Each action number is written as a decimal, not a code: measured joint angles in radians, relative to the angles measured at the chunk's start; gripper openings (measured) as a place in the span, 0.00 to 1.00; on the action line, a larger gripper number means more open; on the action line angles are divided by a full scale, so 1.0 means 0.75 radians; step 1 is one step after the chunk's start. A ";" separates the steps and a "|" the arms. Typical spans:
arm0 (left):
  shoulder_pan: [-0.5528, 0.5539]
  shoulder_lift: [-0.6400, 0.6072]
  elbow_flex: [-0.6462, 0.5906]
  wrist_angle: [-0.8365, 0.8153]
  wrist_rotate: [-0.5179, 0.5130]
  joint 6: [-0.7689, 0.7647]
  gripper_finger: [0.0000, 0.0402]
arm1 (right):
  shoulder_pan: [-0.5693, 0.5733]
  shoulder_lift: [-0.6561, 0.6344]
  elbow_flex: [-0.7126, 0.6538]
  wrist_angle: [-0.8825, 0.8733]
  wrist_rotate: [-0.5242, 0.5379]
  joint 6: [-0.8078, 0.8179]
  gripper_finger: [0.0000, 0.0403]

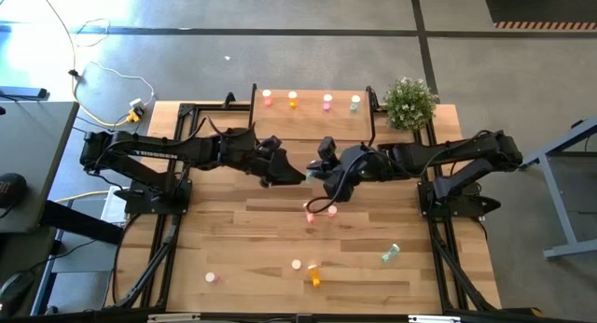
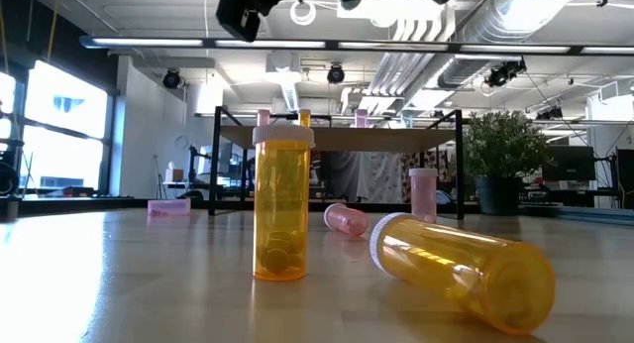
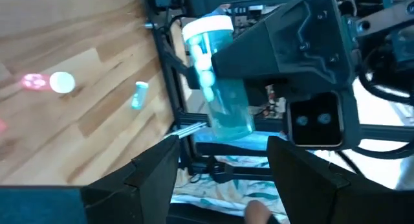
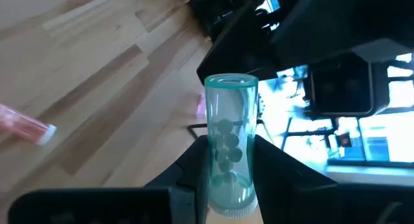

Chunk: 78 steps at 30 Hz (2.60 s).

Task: Pick and place medicine bottles onto shelf by color
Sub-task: Put the top blue pill bottle on the shelf aligned with the other blue pill bottle

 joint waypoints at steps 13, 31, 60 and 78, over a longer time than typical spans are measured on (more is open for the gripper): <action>0.000 0.000 0.001 0.104 0.002 -0.123 0.56 | 0.006 0.000 0.000 0.167 0.001 -0.221 0.20; 0.008 0.000 0.001 0.142 0.021 -0.171 0.42 | 0.005 0.001 0.000 0.202 0.004 -0.304 0.20; 0.007 0.034 0.001 0.200 0.047 -0.185 0.24 | 0.007 0.001 -0.002 0.201 0.053 -0.265 0.27; 0.070 0.035 0.001 0.211 0.046 0.050 0.24 | 0.006 -0.034 -0.001 0.189 0.247 0.062 0.41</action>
